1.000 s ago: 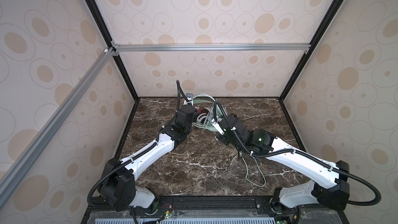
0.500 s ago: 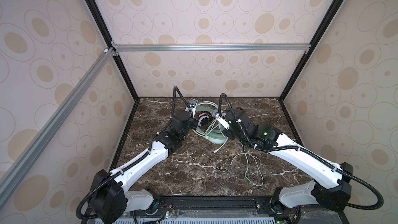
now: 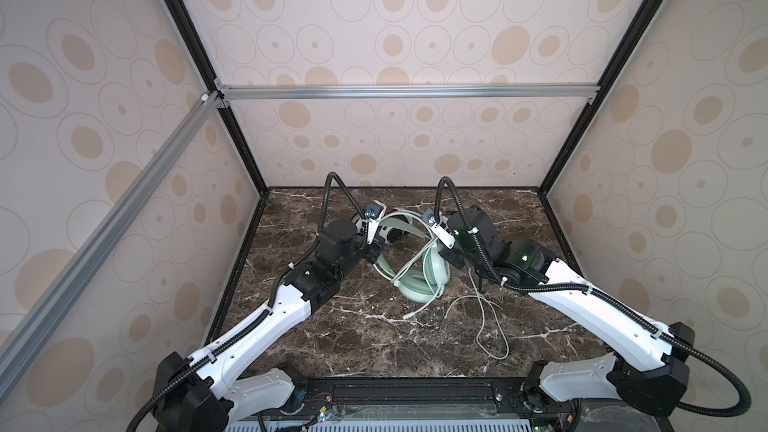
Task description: Wrap the headphones
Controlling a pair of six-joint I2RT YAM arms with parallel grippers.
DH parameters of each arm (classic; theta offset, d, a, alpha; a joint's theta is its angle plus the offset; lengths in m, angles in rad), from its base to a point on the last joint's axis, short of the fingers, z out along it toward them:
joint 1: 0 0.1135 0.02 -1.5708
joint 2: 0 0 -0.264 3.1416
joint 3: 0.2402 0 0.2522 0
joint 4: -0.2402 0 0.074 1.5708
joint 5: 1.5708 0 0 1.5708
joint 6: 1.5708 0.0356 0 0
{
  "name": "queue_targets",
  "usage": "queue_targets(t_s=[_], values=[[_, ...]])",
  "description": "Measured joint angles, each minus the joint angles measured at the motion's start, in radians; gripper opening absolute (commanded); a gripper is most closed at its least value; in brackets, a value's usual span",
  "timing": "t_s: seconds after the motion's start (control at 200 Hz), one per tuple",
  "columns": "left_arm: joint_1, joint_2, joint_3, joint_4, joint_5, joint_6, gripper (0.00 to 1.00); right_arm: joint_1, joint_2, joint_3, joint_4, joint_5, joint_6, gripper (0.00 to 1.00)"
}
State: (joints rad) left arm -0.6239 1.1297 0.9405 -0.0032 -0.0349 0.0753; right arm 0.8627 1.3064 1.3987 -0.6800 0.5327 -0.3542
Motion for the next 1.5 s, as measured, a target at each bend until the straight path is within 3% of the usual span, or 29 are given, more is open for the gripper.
queue_targets(t_s=[0.255,0.905,1.5], values=[[0.0,-0.021,-0.003,-0.048,0.045,0.006,0.0,-0.048,-0.003,-0.049,0.011,-0.015,0.007,0.09],[0.0,-0.105,0.008,-0.089,0.14,-0.062,0.0,-0.237,-0.098,-0.196,0.138,-0.244,0.144,0.12],[0.0,-0.114,0.159,-0.074,0.356,-0.191,0.0,-0.267,-0.178,-0.279,0.338,-0.416,0.24,0.11]])
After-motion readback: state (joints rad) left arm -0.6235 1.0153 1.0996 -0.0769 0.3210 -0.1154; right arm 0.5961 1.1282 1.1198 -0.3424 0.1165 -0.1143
